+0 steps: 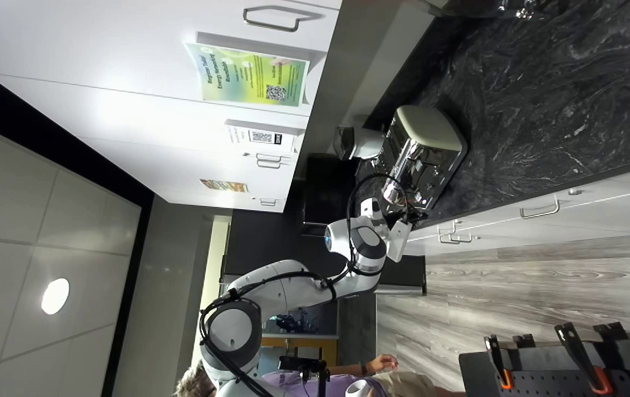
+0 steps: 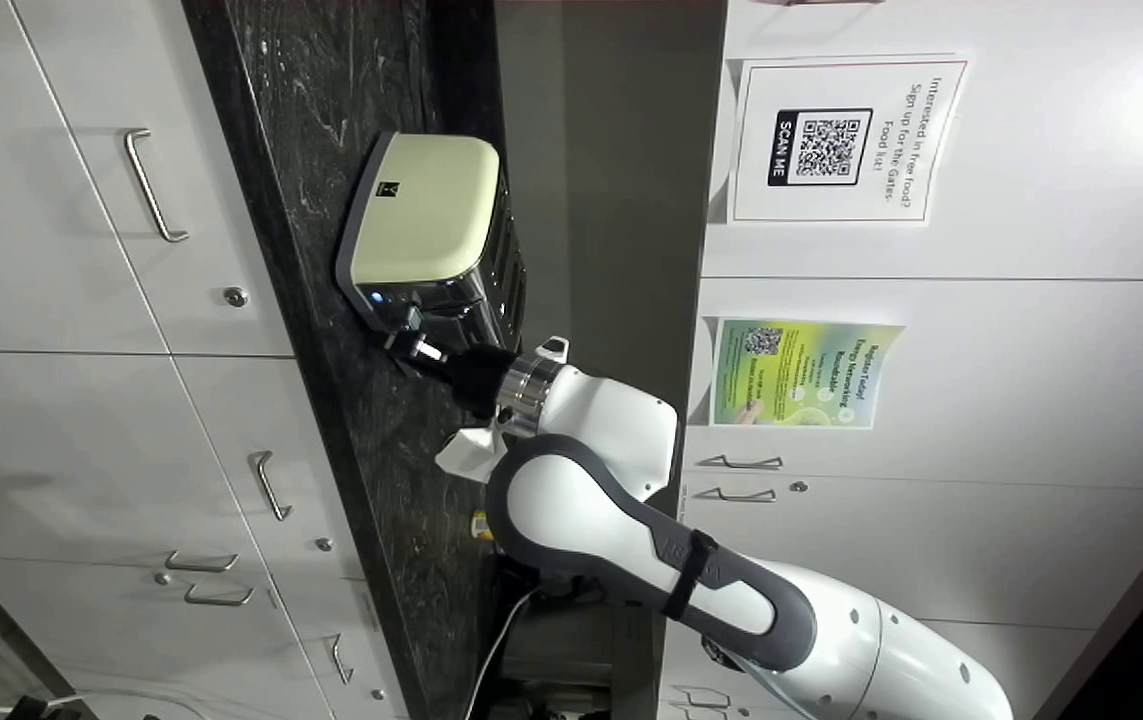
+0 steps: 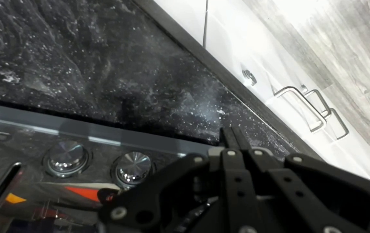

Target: Release the left lever of the toaster

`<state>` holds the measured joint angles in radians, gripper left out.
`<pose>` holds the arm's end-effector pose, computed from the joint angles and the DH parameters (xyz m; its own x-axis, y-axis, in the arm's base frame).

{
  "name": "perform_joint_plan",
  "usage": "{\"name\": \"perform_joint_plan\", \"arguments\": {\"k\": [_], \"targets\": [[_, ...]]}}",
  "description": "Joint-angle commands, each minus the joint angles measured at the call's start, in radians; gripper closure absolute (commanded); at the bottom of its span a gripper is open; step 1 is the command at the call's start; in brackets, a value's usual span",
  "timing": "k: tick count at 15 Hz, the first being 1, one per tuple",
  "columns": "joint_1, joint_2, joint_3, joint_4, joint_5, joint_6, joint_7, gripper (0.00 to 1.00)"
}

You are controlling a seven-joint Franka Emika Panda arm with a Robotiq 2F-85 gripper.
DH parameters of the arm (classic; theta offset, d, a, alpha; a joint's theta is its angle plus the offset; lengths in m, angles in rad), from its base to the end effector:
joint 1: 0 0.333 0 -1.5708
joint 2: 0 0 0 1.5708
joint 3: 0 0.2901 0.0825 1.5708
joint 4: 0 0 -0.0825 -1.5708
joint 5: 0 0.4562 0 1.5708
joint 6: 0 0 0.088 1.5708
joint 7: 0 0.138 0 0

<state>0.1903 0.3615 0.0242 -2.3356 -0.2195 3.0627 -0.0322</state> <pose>0.5632 0.1409 0.1008 0.8332 0.4312 0.3462 0.4256 -0.8998 0.0965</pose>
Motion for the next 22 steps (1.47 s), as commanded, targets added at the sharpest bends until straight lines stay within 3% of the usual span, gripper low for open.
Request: {"name": "perform_joint_plan", "arguments": {"k": [1, 10, 22], "targets": [[0.0, 0.015, -0.001, 0.015, 0.02, 0.05, 0.0, 1.0], [-0.002, 0.077, 0.009, 0.077, 0.037, 0.089, -0.008, 1.0], [0.038, 0.153, -0.046, 0.157, 0.033, 0.079, 0.004, 1.0]]}}
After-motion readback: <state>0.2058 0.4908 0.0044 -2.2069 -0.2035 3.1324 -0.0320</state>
